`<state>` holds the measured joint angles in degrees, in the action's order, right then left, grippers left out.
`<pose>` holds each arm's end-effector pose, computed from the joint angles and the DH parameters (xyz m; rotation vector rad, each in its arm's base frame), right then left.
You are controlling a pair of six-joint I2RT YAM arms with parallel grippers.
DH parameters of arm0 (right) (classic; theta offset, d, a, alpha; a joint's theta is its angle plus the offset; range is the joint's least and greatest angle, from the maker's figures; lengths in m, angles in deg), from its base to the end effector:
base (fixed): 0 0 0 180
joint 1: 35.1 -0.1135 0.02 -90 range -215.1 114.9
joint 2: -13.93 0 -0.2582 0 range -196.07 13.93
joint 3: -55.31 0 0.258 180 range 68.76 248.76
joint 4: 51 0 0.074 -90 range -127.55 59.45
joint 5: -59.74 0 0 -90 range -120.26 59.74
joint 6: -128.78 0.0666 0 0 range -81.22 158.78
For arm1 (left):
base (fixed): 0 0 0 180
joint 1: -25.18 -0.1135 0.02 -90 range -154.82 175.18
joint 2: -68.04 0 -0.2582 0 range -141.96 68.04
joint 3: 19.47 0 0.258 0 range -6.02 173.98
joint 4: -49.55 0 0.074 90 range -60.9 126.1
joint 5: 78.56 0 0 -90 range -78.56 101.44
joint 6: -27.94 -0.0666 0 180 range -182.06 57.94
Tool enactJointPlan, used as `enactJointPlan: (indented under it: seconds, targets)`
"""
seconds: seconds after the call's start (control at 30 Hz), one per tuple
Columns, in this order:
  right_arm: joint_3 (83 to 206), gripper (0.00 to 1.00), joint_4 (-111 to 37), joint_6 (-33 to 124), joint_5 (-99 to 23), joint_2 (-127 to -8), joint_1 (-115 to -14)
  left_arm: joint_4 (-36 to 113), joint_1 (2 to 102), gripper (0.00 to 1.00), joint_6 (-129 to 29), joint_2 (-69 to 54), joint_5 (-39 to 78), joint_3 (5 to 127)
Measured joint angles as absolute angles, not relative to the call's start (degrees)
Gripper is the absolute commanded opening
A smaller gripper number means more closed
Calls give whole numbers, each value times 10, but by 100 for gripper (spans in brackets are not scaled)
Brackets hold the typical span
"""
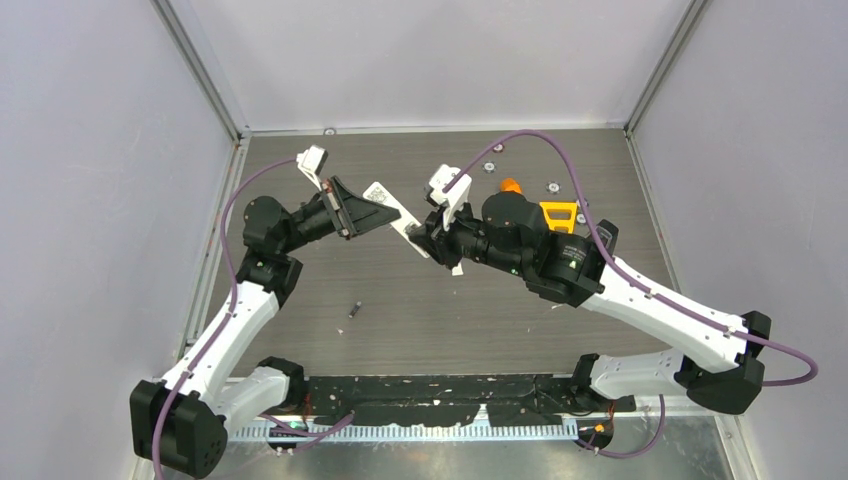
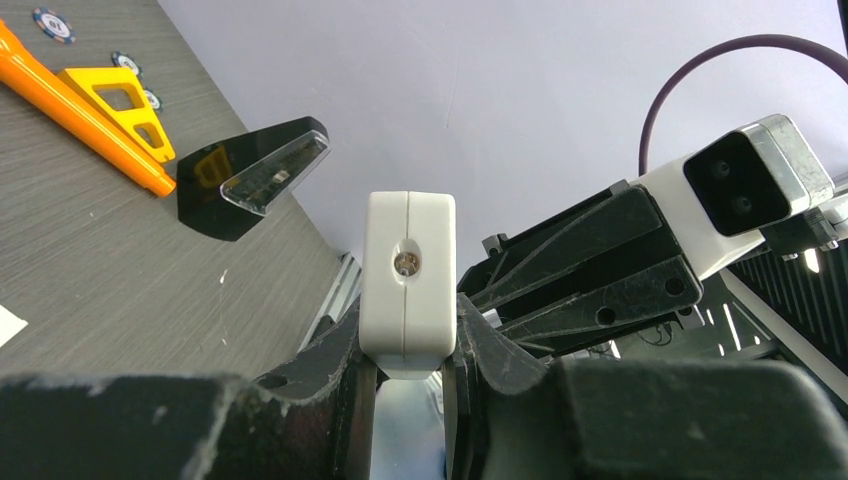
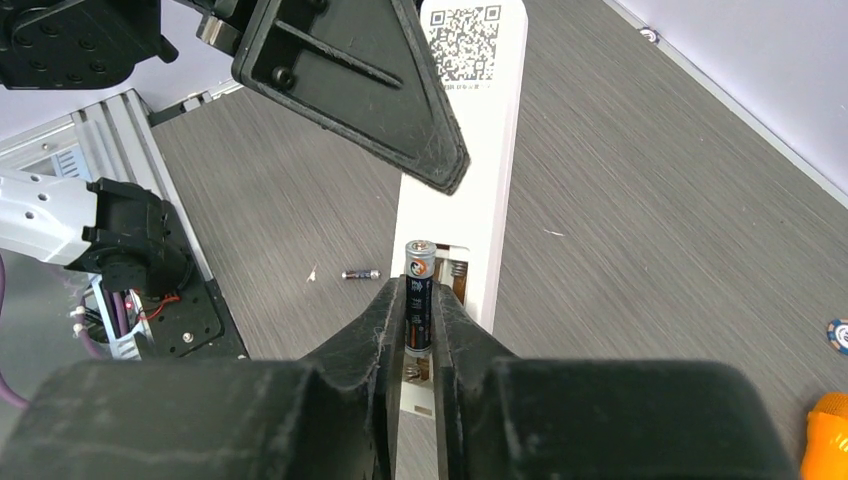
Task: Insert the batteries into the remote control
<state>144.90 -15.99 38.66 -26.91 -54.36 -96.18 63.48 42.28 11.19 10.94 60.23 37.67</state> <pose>0.1491 0.2619 0.4138 -0.9128 1.6277 0.6962 0.2263 -0.1220 0.3589 0.0607 1.6987 -1.8041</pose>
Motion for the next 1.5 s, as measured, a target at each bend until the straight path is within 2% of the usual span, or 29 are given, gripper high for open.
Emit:
enactJointPlan:
  seconds: [0.5,0.87,1.07,1.1,1.23,1.43,1.5]
  targets:
    - [1452,31,-152,384,-264,-551,-962,631,420,0,111,109,594,377]
    - [1467,49,-139,399,-265,-556,-964,629,420,0,108,109,584,377]
    - [1481,65,-119,422,-265,-553,-964,628,420,0,99,110,577,377]
    - [1487,76,-117,432,-263,-544,-964,628,420,0,96,111,576,377]
    - [1491,91,-117,462,-261,-531,-956,629,420,0,95,116,575,377]
    - [1490,100,-122,590,-283,-510,-881,628,420,0,94,141,562,372]
    - [1473,96,-144,648,-299,-505,-856,626,420,0,92,152,553,371]
